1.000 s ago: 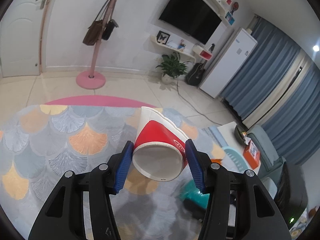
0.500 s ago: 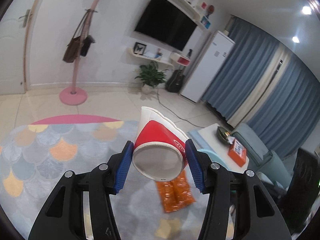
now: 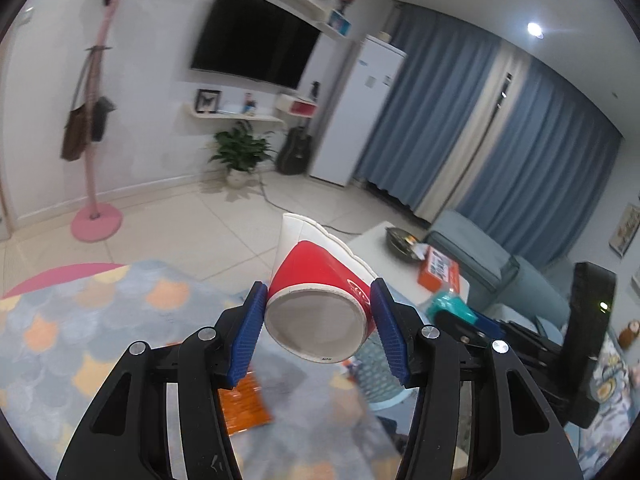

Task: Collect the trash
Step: 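Carry cup and teal packet over the basket and open both tools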

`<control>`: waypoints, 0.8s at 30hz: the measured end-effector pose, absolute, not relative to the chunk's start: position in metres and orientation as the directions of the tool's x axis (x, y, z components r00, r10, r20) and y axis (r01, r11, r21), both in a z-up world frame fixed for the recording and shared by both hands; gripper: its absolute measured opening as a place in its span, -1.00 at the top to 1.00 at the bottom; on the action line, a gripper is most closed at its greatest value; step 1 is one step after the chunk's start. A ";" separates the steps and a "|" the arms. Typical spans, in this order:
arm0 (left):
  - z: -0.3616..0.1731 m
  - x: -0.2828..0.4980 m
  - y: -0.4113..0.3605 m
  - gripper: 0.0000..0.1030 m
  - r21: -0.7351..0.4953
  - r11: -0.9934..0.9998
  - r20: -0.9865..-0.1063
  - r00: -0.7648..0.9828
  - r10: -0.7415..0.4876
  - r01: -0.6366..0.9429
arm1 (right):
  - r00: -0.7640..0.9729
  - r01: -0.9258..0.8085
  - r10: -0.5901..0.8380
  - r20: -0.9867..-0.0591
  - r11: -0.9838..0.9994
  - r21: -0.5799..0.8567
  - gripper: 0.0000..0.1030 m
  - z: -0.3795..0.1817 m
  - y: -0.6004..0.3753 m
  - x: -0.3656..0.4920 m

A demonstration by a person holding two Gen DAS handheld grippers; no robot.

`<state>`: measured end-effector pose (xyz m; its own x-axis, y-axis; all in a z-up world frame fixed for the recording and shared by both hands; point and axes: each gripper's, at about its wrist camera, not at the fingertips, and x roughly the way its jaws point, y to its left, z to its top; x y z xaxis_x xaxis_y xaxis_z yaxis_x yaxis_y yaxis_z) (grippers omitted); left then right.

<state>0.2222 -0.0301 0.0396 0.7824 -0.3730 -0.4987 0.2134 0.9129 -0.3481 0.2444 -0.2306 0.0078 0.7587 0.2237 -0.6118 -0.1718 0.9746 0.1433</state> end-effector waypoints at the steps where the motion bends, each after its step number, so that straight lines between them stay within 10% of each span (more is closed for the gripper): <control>1: 0.039 0.225 -0.037 0.00 -0.344 0.912 -0.501 0.778 -0.379 0.222 | 0.755 -0.158 0.220 -0.618 0.975 0.154 0.29 0.003 -0.239 0.249; 24: -0.052 0.325 -0.134 0.00 -0.408 0.885 -0.663 0.595 -0.455 0.223 | 0.548 0.110 0.164 -0.820 0.958 0.265 0.18 -0.122 -0.330 0.328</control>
